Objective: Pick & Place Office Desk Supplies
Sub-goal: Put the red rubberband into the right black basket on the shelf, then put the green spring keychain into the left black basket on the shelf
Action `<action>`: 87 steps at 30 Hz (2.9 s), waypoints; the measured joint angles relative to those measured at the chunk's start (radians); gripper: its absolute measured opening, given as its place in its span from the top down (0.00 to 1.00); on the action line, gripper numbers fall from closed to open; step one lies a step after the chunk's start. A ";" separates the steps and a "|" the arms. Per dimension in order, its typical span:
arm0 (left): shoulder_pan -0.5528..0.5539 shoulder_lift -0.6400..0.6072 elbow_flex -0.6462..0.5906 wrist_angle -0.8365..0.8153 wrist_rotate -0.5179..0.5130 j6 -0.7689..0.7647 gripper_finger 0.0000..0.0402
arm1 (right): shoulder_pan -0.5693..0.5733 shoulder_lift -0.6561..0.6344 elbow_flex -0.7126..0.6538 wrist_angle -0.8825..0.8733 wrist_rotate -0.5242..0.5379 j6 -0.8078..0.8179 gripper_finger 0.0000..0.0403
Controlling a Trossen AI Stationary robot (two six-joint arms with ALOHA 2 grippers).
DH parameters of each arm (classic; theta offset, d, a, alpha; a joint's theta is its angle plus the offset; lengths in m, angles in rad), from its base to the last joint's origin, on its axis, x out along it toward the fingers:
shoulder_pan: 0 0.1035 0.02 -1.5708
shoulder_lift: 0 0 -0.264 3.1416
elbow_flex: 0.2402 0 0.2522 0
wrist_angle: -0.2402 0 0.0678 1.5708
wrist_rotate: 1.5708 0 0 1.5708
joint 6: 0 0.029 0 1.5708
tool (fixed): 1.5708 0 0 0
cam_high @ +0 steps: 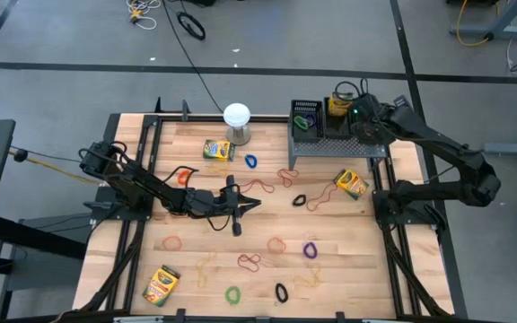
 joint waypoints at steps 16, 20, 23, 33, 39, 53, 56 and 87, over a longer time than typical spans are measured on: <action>0.002 0.000 0.000 0.023 0.000 0.000 0.92 | 0.187 -0.150 -0.011 0.031 -0.272 0.007 0.84; 0.002 0.000 0.000 0.023 0.000 -0.001 0.92 | 0.341 -0.242 -0.086 0.185 -0.370 0.007 0.98; 0.000 0.000 0.000 0.023 0.009 -0.040 0.92 | 0.457 -0.290 -0.176 0.325 -0.394 0.022 0.97; 0.028 0.000 0.014 0.026 0.008 -0.131 0.93 | 0.781 -0.302 -0.469 0.900 -0.396 -0.031 0.98; -0.029 -0.110 0.016 -0.161 -0.159 -0.044 0.98 | 0.909 -0.302 -0.638 1.155 -0.396 -0.048 0.99; -0.091 -0.405 0.056 -0.948 -0.197 -0.390 0.98 | 1.007 -0.302 -0.907 1.512 -0.398 -0.081 0.97; -0.133 -0.408 0.132 -1.136 -0.169 -0.444 0.99 | 1.020 -0.302 -0.921 1.510 -0.401 -0.069 0.97; -0.428 0.340 0.841 -1.681 0.086 -0.774 0.50 | 1.147 -0.135 -0.919 1.622 -0.398 -0.018 0.97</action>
